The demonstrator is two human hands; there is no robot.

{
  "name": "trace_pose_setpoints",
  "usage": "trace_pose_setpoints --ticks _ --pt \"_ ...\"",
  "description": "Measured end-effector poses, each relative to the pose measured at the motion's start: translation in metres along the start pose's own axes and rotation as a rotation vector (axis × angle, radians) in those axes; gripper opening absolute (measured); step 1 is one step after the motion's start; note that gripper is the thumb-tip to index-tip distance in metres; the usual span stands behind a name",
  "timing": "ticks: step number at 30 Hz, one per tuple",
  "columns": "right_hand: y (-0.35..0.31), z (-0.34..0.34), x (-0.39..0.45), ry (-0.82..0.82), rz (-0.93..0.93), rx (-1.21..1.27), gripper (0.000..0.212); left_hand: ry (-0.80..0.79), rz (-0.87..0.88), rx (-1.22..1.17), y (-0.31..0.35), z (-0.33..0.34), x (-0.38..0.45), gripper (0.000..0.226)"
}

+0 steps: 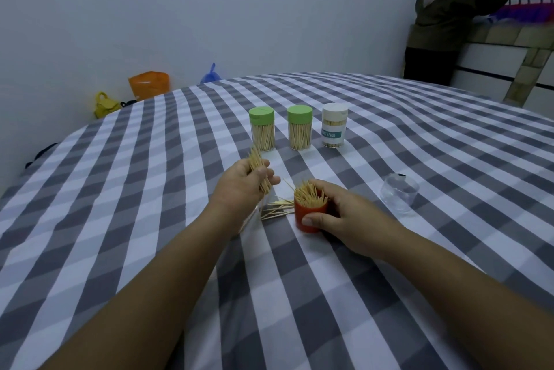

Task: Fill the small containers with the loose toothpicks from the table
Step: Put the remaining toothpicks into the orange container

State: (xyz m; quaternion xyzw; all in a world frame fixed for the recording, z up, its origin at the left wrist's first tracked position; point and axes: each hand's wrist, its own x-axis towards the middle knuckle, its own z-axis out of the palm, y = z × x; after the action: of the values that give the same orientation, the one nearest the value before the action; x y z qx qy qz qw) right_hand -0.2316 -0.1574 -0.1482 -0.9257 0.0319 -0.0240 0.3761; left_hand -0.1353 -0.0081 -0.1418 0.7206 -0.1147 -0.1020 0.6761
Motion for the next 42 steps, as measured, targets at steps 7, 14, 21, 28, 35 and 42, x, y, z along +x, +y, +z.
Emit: trace_pose_setpoints --ticks 7,14,21,28,35,42 --pt "-0.002 0.005 -0.001 0.000 -0.033 0.014 0.061 0.005 0.065 -0.367 0.006 0.006 -0.007 0.016" --pt "0.001 0.007 -0.001 0.012 -0.063 0.043 0.056 -0.132 0.180 -0.180 0.006 0.017 -0.020 0.017" --pt "0.004 0.007 -0.001 0.018 -0.082 0.029 0.059 -0.255 0.164 0.055 0.004 0.020 -0.028 0.027" --pt "0.003 0.007 -0.001 0.019 -0.095 0.033 0.056 -0.263 0.115 0.186 -0.004 0.021 -0.024 0.036" --pt "0.002 0.006 0.000 -0.002 -0.075 0.039 0.058 -0.294 0.028 0.334 0.000 0.014 -0.019 0.067" --pt "0.007 -0.009 0.002 -0.070 -0.012 0.036 0.064 -0.390 -0.004 0.765 -0.008 -0.021 0.002 0.056"
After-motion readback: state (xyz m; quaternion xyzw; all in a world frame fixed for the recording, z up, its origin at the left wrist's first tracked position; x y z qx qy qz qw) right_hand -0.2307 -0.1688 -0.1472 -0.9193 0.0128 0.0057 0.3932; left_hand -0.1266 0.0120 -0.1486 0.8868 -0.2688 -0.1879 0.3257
